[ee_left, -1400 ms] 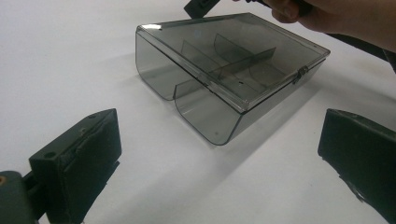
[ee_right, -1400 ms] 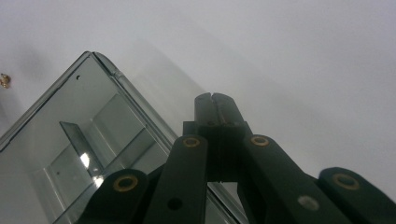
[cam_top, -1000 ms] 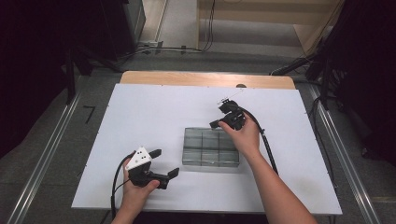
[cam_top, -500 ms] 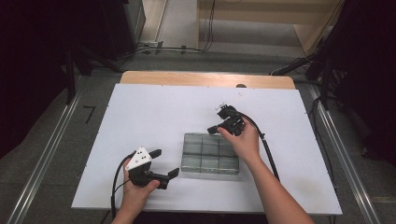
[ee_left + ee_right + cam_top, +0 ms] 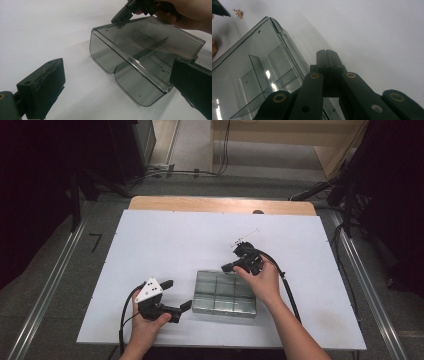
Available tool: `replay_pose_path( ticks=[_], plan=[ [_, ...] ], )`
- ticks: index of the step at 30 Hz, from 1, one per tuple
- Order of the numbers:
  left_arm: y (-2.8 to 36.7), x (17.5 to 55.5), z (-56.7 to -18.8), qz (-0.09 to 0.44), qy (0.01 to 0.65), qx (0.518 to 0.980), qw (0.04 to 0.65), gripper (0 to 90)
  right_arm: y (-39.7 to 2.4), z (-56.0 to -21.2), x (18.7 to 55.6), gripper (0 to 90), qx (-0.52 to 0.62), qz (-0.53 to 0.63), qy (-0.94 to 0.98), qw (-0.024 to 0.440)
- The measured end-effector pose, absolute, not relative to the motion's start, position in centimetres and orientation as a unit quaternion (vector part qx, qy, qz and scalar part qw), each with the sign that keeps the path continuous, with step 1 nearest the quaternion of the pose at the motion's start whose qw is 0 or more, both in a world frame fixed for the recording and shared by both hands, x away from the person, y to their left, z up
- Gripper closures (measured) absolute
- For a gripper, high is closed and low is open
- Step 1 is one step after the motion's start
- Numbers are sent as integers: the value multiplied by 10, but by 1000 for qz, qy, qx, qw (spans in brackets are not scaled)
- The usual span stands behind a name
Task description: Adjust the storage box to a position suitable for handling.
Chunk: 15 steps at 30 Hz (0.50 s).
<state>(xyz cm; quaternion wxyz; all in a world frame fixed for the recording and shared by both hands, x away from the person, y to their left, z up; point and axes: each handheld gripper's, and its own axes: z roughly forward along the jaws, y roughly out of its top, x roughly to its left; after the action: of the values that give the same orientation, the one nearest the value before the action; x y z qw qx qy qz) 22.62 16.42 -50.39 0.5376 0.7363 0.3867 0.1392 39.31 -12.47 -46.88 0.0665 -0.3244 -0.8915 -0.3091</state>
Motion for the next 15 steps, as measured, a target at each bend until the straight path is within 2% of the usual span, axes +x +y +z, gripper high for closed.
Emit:
replay_pose_path(
  ticks=[15],
  plan=[
    [164,226,-504,140,385,739,536,3,-116,-471,378,886,-298,-308,-901,64]
  ],
)
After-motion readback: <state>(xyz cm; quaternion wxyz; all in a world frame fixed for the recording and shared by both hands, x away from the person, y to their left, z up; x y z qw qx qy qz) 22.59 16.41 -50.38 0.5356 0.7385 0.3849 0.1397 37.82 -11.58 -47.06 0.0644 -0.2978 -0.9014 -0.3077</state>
